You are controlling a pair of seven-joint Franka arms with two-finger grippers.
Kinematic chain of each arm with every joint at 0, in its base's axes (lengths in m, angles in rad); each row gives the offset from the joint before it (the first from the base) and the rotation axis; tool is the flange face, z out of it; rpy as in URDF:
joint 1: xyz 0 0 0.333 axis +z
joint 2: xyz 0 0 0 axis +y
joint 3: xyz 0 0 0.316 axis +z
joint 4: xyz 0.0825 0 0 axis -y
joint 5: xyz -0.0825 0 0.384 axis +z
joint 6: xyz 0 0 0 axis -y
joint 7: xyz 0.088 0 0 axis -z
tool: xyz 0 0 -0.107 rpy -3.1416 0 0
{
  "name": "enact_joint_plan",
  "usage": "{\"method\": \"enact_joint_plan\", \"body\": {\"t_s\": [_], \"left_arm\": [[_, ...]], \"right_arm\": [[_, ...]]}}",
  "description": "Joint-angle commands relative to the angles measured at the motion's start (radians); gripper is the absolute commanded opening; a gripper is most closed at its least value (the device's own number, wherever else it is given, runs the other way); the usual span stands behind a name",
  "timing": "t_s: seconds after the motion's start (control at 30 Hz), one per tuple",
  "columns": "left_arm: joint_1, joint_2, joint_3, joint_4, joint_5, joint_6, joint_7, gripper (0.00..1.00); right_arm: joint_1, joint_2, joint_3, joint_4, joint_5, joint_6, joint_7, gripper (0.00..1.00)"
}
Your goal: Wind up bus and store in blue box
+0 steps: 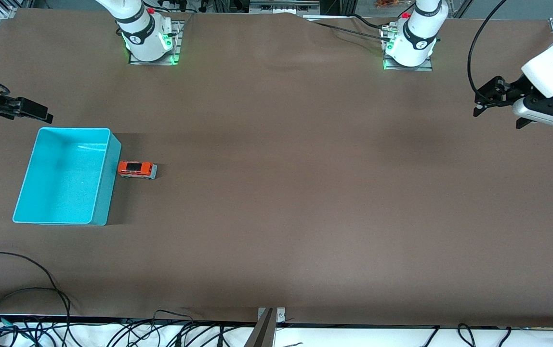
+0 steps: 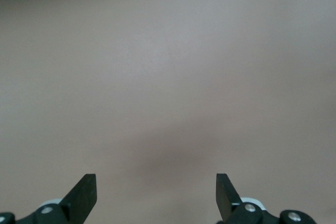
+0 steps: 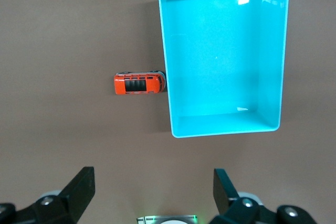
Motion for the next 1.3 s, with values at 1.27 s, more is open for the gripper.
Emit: {"method": "enact_joint_plan", "body": {"t_s": [1.27], "left_arm": [[0.028, 0.089, -0.003, 0.179, 0.029, -0.085, -0.014, 1.00]], "right_arm": [[0.000, 0.045, 0.160, -0.529, 0.000, 0.686, 0.131, 1.00]]}}
